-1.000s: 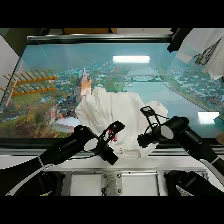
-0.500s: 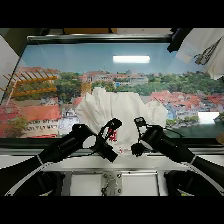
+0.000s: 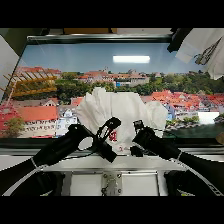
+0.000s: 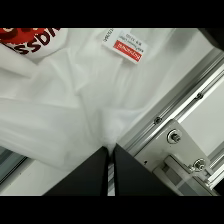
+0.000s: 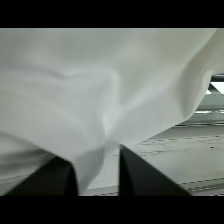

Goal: Fold the clothes and pants, and hang the long-sleeved shirts on hangers.

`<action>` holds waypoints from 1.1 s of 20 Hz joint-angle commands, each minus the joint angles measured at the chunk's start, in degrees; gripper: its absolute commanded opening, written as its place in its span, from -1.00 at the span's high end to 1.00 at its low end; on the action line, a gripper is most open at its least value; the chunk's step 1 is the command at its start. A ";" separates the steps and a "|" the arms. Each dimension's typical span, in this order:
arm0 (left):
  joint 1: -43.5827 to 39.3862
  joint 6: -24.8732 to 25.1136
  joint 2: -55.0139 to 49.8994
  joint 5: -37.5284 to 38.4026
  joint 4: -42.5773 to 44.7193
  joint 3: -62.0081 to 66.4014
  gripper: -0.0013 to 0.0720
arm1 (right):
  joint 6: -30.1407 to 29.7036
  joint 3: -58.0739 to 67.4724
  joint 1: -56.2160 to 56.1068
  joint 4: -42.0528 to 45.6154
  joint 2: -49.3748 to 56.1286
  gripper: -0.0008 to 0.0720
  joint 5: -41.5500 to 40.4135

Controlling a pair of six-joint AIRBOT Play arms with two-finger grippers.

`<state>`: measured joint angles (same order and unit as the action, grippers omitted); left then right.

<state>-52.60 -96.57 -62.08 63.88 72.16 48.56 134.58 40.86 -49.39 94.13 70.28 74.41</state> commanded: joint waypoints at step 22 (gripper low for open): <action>-11.26 -28.04 -10.08 -4.63 9.84 2.49 -0.73 | -1.05 0.00 0.02 2.73 -28.59 0.93 0.20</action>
<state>-61.14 -119.13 -69.38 59.33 77.47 50.96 133.12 40.80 -49.39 96.88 42.83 74.65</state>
